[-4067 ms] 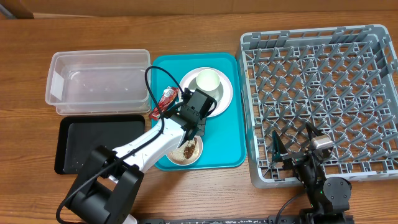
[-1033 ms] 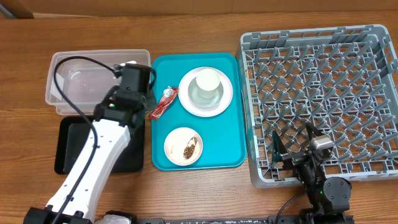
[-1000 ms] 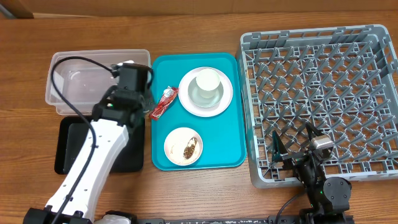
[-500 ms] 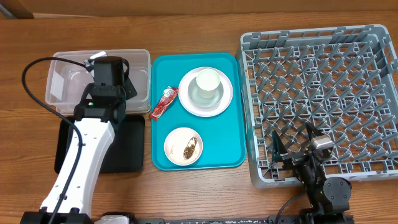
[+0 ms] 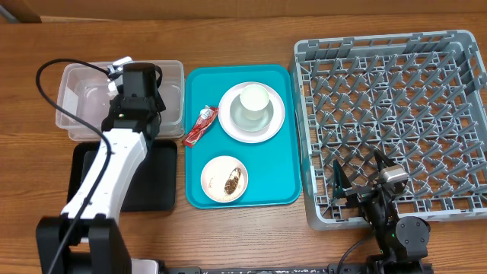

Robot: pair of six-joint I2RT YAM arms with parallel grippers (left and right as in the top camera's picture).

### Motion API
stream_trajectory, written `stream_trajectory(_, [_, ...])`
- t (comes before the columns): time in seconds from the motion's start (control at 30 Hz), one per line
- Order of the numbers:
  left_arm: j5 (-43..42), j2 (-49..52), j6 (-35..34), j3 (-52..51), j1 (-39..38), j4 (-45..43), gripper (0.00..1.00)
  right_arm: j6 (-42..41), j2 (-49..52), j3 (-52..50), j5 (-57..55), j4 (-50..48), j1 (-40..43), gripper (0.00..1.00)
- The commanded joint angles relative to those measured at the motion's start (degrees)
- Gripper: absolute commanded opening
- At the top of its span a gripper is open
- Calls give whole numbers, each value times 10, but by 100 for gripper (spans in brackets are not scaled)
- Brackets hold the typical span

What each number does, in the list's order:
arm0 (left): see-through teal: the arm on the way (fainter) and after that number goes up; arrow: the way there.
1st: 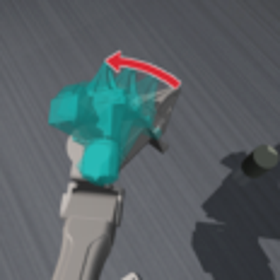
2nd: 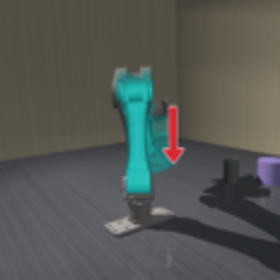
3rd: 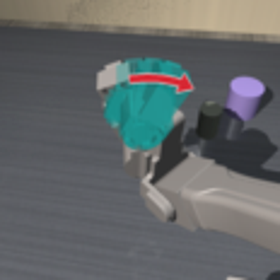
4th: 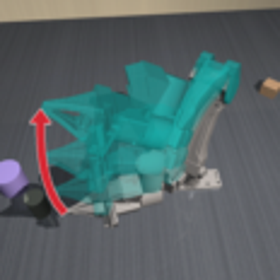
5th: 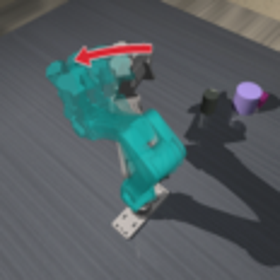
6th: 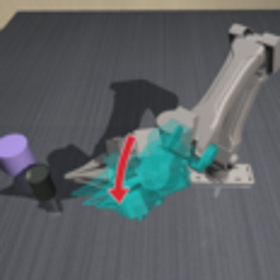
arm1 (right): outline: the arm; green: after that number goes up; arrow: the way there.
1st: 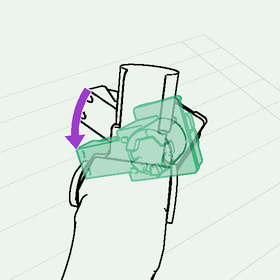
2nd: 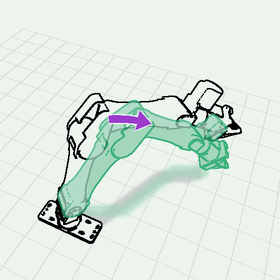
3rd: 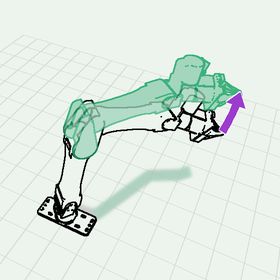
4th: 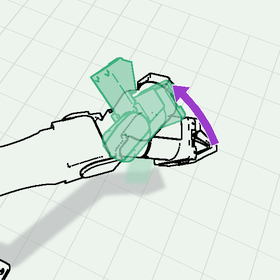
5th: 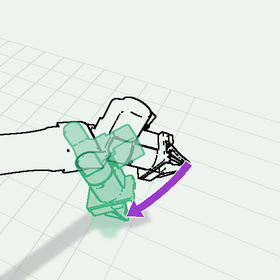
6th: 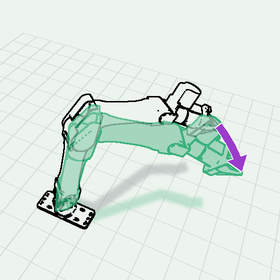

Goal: Sort waste into correct bins and load items into the dishwasher
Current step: 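Carry the tissue left and release it into the clear bin, then move the left gripper back to the red snack wrapper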

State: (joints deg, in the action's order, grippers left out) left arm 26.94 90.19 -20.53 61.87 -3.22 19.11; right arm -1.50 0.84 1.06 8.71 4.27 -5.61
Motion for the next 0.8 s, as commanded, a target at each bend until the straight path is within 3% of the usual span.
stream_trajectory(0.0, [47,26,23,10,3,-13,4,2,-7,-6,-3,-3,4,100])
stream_trajectory(0.13, [48,43,40,10,3,-26,8,2,-7,-6,-3,-3,4,100])
stream_trajectory(0.17, [48,47,43,10,3,-29,16,2,-7,-6,-3,-3,4,100])
stream_trajectory(0.23, [48,47,43,10,3,-32,42,2,-7,-6,-3,-3,4,100])
stream_trajectory(0.37, [48,46,60,10,3,-47,56,2,-7,-6,-3,-3,4,100])
stream_trajectory(0.53, [45,14,134,15,-8,-19,76,2,-7,-6,-3,-3,4,100])
stream_trajectory(0.77, [-127,-124,270,19,-116,76,72,2,-7,-6,-3,-3,4,100])
